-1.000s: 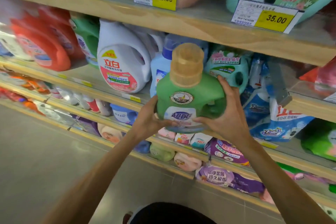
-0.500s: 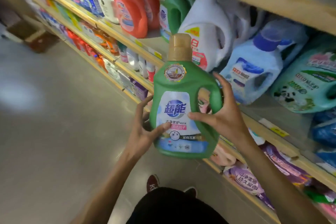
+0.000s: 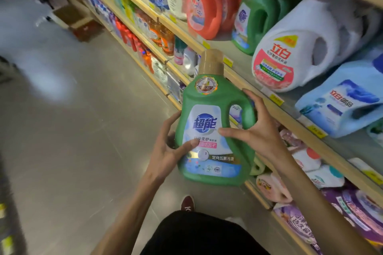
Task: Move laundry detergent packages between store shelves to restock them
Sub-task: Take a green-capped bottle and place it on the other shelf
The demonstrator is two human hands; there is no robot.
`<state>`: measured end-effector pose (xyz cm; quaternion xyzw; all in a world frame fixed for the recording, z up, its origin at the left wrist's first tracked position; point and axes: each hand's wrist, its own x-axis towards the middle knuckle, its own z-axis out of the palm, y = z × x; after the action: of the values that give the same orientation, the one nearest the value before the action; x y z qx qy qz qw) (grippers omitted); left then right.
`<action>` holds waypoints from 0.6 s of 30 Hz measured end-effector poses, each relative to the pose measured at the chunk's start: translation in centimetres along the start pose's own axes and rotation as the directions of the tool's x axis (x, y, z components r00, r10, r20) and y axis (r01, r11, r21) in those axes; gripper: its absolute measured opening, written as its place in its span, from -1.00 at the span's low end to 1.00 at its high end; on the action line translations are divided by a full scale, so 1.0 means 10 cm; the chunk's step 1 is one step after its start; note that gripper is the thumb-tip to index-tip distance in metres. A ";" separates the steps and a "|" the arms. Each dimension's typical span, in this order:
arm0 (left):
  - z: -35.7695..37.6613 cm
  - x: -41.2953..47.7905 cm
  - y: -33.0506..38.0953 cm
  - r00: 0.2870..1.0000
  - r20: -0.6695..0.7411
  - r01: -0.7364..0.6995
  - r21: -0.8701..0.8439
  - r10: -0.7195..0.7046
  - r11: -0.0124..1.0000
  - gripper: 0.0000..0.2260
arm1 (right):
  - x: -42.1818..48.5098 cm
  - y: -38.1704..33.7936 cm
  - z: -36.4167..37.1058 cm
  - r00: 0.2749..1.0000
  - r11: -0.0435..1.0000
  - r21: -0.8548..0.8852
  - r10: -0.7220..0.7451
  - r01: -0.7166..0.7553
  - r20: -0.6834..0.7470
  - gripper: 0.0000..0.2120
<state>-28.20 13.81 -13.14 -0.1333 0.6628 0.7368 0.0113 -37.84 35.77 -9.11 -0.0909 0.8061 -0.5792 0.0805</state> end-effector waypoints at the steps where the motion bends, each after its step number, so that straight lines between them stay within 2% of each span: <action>1: -0.07 0.02 0.02 1.000 0.001 0.003 0.006 -0.003 1.000 -0.34 | 0.03 -0.02 0.06 1.000 1.000 -0.001 0.005 -0.005 0.001 0.01; 7: -0.37 0.23 0.21 1.000 0.000 -0.014 0.041 0.014 0.999 -0.33 | 0.29 -0.13 0.30 1.000 1.000 -0.012 0.008 -0.008 -0.008 0.06; 18: -0.60 0.99 0.42 0.999 -0.023 -0.024 0.084 0.026 0.996 -0.33 | 1.00 -0.35 0.43 1.000 0.998 -0.066 -0.018 0.016 -0.019 0.02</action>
<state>-37.44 5.82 -11.71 -0.1334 0.6949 0.7067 -0.0004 -46.40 28.34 -7.42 -0.0946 0.8247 -0.5538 0.0645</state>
